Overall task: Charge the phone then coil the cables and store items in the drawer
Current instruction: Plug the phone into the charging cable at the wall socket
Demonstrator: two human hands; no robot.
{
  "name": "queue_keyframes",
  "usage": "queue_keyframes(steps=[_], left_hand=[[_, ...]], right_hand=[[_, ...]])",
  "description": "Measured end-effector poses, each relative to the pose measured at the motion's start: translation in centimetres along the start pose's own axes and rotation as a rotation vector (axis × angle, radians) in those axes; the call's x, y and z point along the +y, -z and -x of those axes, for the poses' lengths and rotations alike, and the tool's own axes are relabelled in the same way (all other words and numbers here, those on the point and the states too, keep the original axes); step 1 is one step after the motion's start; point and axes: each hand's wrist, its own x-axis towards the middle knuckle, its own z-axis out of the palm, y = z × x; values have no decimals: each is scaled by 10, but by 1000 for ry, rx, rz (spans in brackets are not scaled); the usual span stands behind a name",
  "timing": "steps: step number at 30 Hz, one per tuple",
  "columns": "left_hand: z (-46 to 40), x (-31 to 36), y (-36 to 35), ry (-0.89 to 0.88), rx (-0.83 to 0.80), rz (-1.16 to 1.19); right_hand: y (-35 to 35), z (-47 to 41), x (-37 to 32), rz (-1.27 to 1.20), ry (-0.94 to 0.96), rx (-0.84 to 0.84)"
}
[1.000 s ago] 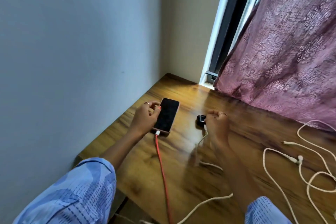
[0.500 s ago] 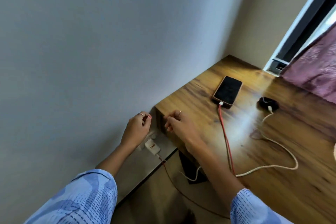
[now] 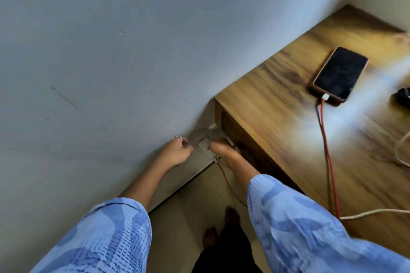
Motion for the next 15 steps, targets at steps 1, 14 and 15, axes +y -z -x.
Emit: queue_keyframes(steps=[1,14,15], left_hand=[[-5,-1,-2,10,-18,5],[-21,-3,-5,69,-87,-10],[-19,-3,-5,72,-90,-12]], right_hand=[[-5,-10,1,-38,-31,7],[-18,-56,-8,-388,-182,-8],[-17,-57,-7,-398,-183,-9]])
